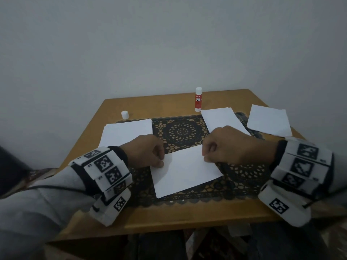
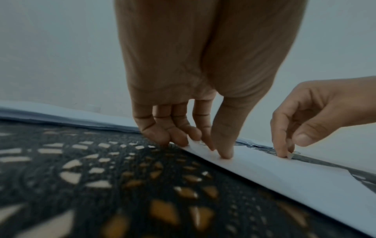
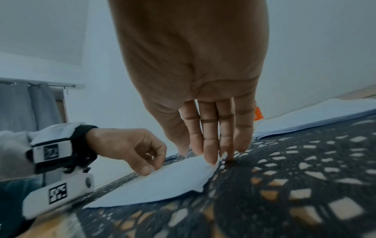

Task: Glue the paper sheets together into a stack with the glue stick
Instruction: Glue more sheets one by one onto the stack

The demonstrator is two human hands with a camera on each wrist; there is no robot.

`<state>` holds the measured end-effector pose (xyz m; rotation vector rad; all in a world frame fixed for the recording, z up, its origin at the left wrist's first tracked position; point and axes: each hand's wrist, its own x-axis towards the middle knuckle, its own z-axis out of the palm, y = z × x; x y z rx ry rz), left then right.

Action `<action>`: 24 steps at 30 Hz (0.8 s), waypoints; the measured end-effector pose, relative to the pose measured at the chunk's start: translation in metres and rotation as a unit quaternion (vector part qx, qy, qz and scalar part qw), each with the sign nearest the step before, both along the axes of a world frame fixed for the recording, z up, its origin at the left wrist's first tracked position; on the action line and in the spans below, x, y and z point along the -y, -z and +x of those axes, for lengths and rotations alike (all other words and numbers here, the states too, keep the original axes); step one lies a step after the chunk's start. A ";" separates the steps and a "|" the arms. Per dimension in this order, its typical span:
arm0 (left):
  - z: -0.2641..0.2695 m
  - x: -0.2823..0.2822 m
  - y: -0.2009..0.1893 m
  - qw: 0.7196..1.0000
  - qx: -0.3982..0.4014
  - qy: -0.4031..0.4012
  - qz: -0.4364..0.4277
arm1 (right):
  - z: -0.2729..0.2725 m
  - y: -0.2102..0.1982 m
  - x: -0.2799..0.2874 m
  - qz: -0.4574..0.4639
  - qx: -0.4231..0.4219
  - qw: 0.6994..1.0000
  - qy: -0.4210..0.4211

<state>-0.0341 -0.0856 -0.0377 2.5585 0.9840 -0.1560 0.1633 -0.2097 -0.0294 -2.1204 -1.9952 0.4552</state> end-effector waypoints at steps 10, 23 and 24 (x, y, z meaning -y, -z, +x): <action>-0.014 -0.001 -0.001 0.992 0.116 -0.052 0.018 | 0.003 0.000 -0.012 0.005 -0.016 0.999 0.028; -0.057 -0.044 -0.040 0.946 0.275 -0.170 0.019 | -0.025 0.006 -0.067 -0.053 -0.423 0.894 0.138; -0.060 -0.050 -0.038 0.939 0.286 -0.188 0.028 | -0.028 0.004 -0.074 -0.048 -0.439 0.886 0.145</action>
